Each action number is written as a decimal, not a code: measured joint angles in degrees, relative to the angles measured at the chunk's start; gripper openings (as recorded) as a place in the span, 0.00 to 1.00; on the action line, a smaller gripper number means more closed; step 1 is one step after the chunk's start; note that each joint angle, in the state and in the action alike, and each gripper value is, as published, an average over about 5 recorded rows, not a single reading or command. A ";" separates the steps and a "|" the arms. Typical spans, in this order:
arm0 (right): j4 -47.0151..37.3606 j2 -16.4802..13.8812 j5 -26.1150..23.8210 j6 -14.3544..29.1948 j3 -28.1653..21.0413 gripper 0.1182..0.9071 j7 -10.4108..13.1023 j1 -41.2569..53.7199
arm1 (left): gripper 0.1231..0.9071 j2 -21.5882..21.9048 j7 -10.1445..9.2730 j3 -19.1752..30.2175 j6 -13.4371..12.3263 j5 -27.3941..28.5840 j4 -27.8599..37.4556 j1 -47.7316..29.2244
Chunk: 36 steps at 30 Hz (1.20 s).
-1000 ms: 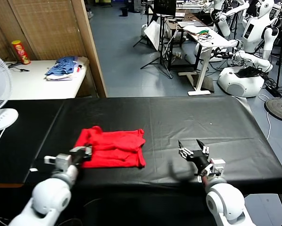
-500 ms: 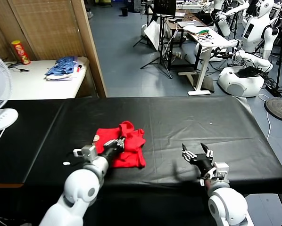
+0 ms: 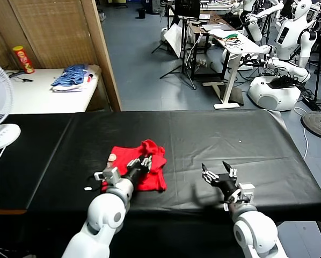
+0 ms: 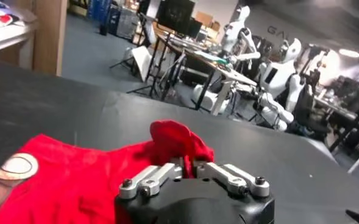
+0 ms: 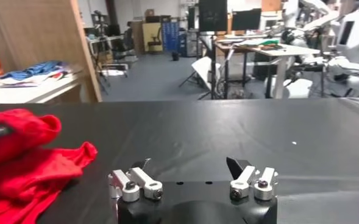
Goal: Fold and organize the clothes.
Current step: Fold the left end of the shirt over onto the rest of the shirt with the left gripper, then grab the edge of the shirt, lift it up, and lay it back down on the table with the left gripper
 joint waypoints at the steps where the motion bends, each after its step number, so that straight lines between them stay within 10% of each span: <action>1: -0.23 -0.19 0.05 -0.02 -0.58 0.86 -0.43 0.38 | 0.58 0.03 0.34 -0.07 -0.32 0.08 -0.28 0.16; 7: -2.41 -0.83 0.80 -0.01 -6.15 0.86 -2.88 4.40 | 0.85 3.27 1.74 -2.17 -1.94 1.31 -3.56 1.53; 26: -20.47 4.85 -17.48 -1.49 -23.45 0.86 -1.66 20.52 | 0.86 6.66 4.09 -16.77 -5.72 5.92 -2.19 12.99; 36: -15.52 4.28 -5.64 4.57 -19.81 0.86 0.04 18.49 | 0.86 5.29 4.25 -18.56 -4.92 -6.81 -0.58 11.88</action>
